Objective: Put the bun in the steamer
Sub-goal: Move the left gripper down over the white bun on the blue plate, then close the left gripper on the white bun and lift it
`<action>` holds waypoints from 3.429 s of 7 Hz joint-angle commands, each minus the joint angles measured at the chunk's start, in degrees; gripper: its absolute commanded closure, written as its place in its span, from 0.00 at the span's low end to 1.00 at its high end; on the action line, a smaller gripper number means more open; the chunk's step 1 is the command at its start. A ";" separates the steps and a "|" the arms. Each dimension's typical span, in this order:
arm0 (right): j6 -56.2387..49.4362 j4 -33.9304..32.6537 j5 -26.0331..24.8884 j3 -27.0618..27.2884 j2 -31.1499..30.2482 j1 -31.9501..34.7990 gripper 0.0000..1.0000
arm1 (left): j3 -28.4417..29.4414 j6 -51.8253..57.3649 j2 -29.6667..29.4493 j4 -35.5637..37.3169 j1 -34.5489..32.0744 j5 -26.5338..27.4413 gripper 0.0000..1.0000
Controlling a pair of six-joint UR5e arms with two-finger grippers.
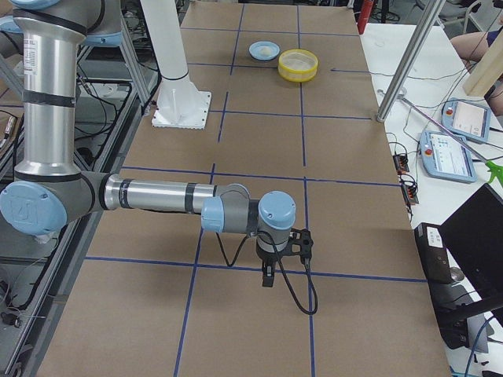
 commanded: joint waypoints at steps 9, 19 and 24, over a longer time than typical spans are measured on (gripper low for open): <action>0.00 0.00 0.00 0.00 0.00 0.00 0.00 | -13.04 -54.96 7.00 -28.83 47.91 20.48 0.01; 0.00 0.00 0.00 0.00 0.00 0.00 0.00 | -7.58 -49.59 3.22 -28.65 47.74 21.01 0.59; 0.00 0.00 0.00 0.00 0.00 0.00 0.00 | -15.51 -49.77 -4.36 -20.25 36.80 13.76 0.65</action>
